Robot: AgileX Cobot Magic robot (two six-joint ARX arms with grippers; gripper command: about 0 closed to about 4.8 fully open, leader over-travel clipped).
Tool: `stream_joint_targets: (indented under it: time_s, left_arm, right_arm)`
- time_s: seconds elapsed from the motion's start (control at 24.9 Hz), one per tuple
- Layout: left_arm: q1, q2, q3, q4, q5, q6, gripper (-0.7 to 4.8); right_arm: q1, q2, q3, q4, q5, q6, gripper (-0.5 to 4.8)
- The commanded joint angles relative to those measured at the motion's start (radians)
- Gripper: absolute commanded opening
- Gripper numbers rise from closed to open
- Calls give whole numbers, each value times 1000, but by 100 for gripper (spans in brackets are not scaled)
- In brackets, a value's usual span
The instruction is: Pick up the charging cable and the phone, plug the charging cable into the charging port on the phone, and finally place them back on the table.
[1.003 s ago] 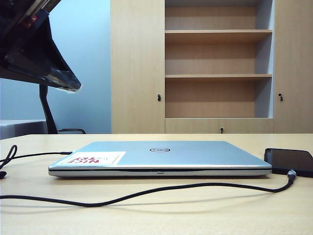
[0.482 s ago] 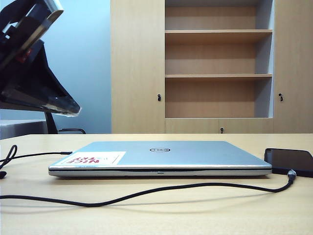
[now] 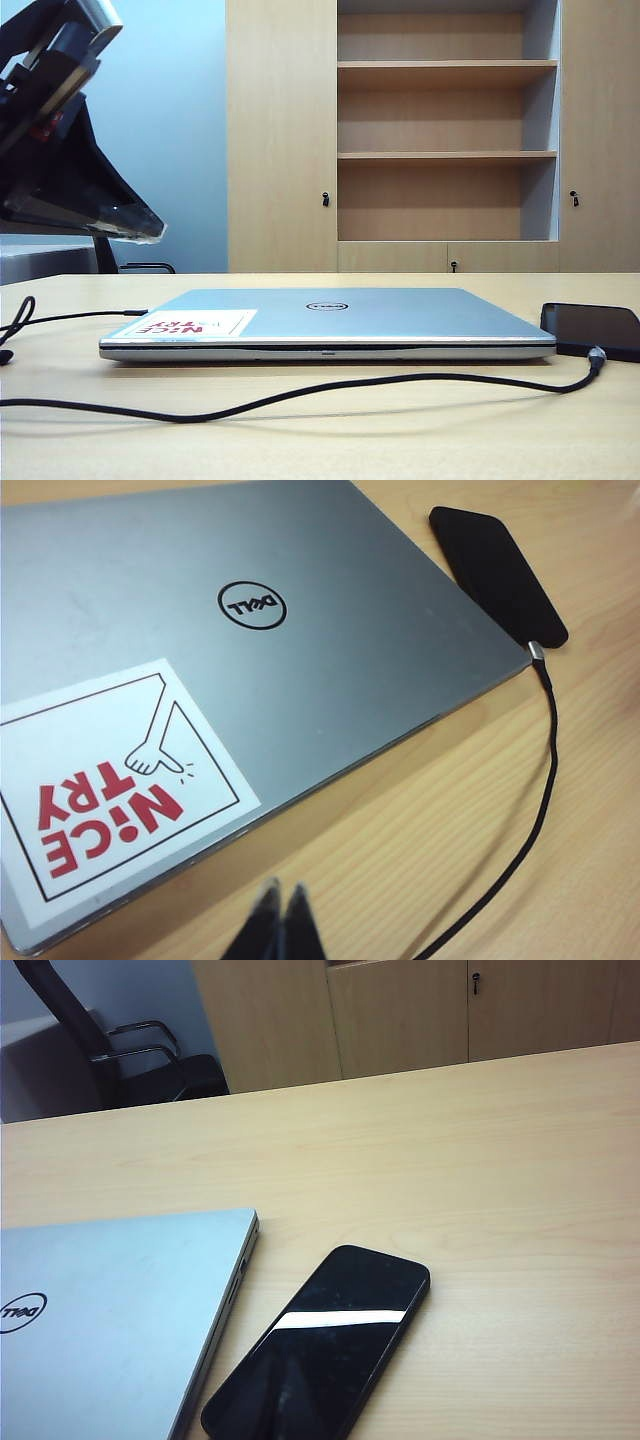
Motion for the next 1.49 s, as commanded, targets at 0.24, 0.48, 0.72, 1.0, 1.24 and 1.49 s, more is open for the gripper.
stream_joint_targets:
  time_s: [0.24,0.48,0.72,1.0,1.24,1.49]
  left_arm:
    - [-2,-1,3,59,0,2,-6]
    - [37,-150,-23,57,0,50,-6]
    - [262,-364,-47,-60,0,108,-6]
    - [495,-537,-88,-100,0,161,-6]
    - [593,-686,-146,-91,0,161,-6]
    - [612,-769,-213,-62,0,161,-6]
  right_arm:
    - [0,-2,7,19,3,-2,13]
    - [0,-2,7,19,3,-2,14]
    - [0,-2,7,18,0,-2,13]
    - [0,-2,7,18,-1,-2,14]
    - [-1,-2,7,17,-1,-2,13]
    - [-1,-2,7,16,-1,-2,14]
